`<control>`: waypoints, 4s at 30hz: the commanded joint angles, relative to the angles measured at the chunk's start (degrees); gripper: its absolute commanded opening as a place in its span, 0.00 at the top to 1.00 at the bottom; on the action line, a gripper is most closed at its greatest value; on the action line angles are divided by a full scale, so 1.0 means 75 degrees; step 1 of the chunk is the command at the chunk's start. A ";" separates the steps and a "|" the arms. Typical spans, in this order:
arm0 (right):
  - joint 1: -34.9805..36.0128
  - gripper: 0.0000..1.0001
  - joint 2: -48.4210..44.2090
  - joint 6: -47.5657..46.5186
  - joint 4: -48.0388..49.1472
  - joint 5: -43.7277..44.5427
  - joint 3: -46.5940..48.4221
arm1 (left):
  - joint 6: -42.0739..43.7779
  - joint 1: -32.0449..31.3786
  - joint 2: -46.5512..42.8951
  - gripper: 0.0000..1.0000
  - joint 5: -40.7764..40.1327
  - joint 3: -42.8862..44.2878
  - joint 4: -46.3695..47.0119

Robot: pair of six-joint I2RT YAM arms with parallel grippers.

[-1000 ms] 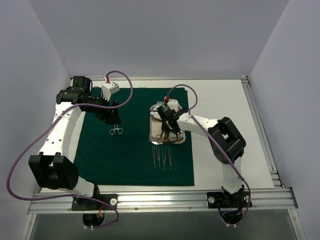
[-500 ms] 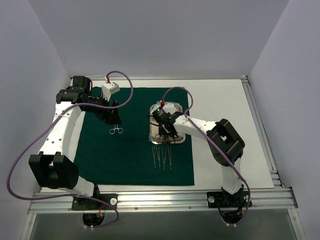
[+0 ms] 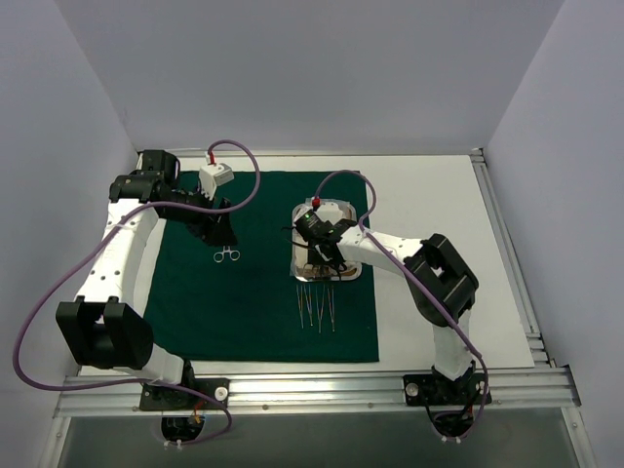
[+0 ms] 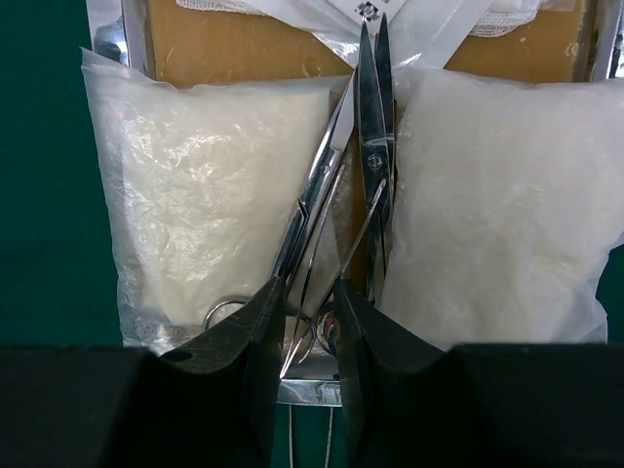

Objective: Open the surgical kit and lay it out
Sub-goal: Pick up the medical item from the container, then place the medical item in the surgical kit.

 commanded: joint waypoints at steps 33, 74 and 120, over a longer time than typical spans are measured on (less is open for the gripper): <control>-0.0192 0.82 -0.0064 0.0109 0.0024 -0.0044 -0.0223 | 0.0177 0.0040 0.0159 0.21 0.0578 0.0604 -0.0271; 0.0370 1.00 -0.6848 -0.4169 0.4466 -0.3582 -0.1817 | 0.0799 -0.0709 -0.0882 0.37 0.1317 0.1578 -0.1643; 0.2351 1.00 -0.4048 0.2100 0.1594 0.1105 -0.5333 | 0.0494 -0.0499 -0.0966 0.32 -0.0160 -0.0543 -0.0623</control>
